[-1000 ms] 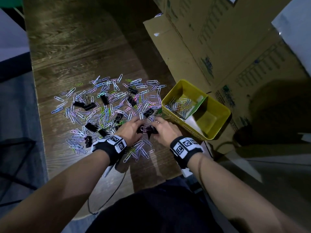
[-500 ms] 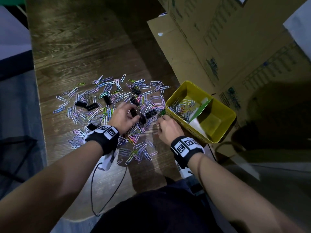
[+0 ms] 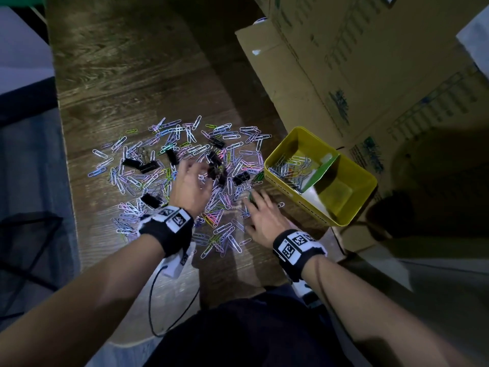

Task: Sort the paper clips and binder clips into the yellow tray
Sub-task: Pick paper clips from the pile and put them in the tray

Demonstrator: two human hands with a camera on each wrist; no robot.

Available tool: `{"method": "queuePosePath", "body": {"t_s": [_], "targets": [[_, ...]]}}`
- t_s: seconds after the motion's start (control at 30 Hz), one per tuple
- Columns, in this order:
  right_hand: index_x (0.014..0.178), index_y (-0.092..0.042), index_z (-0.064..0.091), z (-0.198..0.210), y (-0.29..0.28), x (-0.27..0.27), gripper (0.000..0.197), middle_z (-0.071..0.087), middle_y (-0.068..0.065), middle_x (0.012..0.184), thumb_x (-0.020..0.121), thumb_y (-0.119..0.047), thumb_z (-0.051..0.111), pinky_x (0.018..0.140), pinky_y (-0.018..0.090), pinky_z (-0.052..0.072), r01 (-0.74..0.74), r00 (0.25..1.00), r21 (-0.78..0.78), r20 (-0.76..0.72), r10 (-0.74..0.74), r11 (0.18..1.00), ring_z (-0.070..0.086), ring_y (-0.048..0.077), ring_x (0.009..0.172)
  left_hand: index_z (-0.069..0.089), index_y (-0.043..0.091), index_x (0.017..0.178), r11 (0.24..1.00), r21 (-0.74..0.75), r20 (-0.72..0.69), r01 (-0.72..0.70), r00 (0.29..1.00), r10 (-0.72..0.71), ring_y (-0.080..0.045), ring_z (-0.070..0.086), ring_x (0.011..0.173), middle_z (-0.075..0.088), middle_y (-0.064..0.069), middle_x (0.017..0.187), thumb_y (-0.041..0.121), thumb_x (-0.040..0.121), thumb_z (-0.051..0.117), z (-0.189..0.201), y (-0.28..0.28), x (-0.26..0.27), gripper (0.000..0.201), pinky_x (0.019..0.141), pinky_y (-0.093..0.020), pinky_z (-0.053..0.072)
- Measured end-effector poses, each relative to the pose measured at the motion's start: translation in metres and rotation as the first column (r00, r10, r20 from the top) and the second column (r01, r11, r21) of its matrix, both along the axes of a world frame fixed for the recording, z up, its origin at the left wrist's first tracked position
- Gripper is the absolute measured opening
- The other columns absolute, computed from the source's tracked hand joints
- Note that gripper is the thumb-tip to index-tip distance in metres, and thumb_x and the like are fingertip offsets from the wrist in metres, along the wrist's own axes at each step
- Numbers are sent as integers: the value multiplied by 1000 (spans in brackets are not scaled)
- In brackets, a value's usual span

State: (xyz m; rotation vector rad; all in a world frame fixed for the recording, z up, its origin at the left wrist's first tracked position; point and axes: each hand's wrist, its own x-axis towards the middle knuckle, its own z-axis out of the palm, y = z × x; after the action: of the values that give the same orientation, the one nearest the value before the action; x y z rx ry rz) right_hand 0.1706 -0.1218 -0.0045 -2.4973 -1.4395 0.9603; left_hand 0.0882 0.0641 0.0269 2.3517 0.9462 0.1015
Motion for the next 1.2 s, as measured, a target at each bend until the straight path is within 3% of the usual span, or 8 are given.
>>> {"method": "queuePosePath", "body": {"t_s": [0.13, 0.33, 0.5, 0.63, 0.77, 0.9, 1.03, 1.2], "targets": [[148, -15, 26, -2, -4, -16, 65, 5, 11, 159, 91, -28, 54, 119, 51, 7, -159, 987, 2, -35, 159, 987, -1, 33, 146, 56, 17, 116, 967, 70, -157, 243, 960, -230, -18, 58, 90, 57, -5, 113, 22, 88, 55, -9, -23, -41, 28, 76, -36, 55], [146, -19, 25, 4, -26, -10, 70, 17, 13, 154, 87, -34, 59, 113, 51, 21, 176, 982, -16, 76, -175, 984, 13, 35, 141, 51, 16, 126, 958, 87, -325, 273, 917, -232, -37, 52, 105, 51, -18, 125, 26, 80, 65, -28, -58, -92, 50, 83, -48, 52], [143, -16, 33, -5, -21, -34, 67, 29, 13, 145, 83, -27, 63, 112, 41, 28, -14, 1000, 83, 12, 13, 996, 24, 32, 136, 55, 13, 122, 939, 23, -230, 343, 916, -329, -36, 53, 100, 53, -18, 115, 26, 79, 65, -36, -78, -77, 46, 87, -48, 49], [146, -18, 28, -3, -25, -26, 76, 24, 12, 149, 83, -36, 66, 113, 44, 29, 98, 995, 113, 9, -100, 989, 21, 31, 138, 53, 14, 123, 967, -28, -223, 252, 942, -252, -30, 55, 103, 50, -13, 119, 24, 81, 64, -27, -71, -80, 44, 81, -44, 53], [149, -18, 13, -4, -29, -20, 98, 7, 11, 156, 77, -56, 66, 116, 51, 15, 88, 996, -42, 39, -86, 995, 6, 36, 143, 44, 15, 133, 979, -34, -312, 200, 929, -201, -32, 48, 115, 45, -16, 127, 24, 79, 66, -30, -63, -100, 59, 95, -45, 47], [146, -22, 24, -4, -17, -41, 90, 15, 6, 155, 75, -54, 68, 113, 52, 19, -101, 992, -17, 74, 102, 995, 10, 33, 142, 47, 16, 129, 953, -105, -267, 285, 915, -303, -34, 51, 109, 45, -15, 121, 29, 77, 67, -32, -81, -85, 58, 92, -44, 48], [145, -18, 23, -4, -15, -49, 96, 22, 7, 151, 70, -52, 73, 111, 49, 27, -3, 996, 30, 92, 0, 1000, 21, 29, 138, 36, 21, 133, 982, -70, -341, 175, 921, -188, -30, 53, 105, 37, -11, 126, 35, 73, 72, -23, -83, -84, 71, 85, -43, 51], [147, -8, 13, -8, -12, -50, 113, 32, 14, 139, 66, -58, 75, 109, 43, 32, 76, 985, -18, 155, -72, 997, 32, 31, 124, 28, 28, 135, 985, -168, -451, 46, 884, -119, -32, 49, 108, 31, -15, 124, 1, 68, 70, -24, -87, -97, 84, 90, -39, 50]]}}
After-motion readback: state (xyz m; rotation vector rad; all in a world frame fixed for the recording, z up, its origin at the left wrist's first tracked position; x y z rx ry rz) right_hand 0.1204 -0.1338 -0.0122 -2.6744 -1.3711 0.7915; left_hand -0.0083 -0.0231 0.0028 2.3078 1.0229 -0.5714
